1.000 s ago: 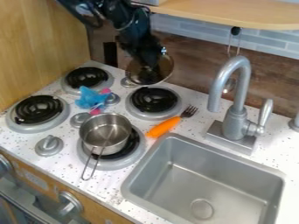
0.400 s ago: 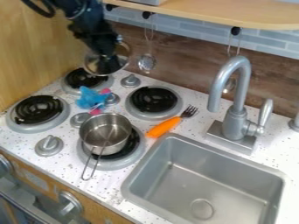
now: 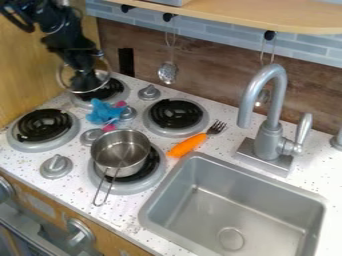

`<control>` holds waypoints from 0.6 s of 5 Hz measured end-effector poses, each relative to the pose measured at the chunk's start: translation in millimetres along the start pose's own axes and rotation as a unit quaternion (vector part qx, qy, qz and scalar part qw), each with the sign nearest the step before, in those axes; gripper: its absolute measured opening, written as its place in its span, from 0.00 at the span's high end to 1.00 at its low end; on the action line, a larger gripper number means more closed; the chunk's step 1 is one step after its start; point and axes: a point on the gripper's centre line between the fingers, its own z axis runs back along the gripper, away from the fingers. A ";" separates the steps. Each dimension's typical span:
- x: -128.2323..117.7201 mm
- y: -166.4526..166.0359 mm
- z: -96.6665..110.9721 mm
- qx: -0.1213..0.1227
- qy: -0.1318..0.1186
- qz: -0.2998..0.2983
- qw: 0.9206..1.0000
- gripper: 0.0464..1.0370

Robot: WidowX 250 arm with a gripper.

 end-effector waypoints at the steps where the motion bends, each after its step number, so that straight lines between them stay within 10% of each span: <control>1: -9.3 34.4 2.7 0.039 0.002 0.013 0.999 0.73; 3: -49.4 69.9 -23.3 0.069 0.058 0.016 0.996 0.73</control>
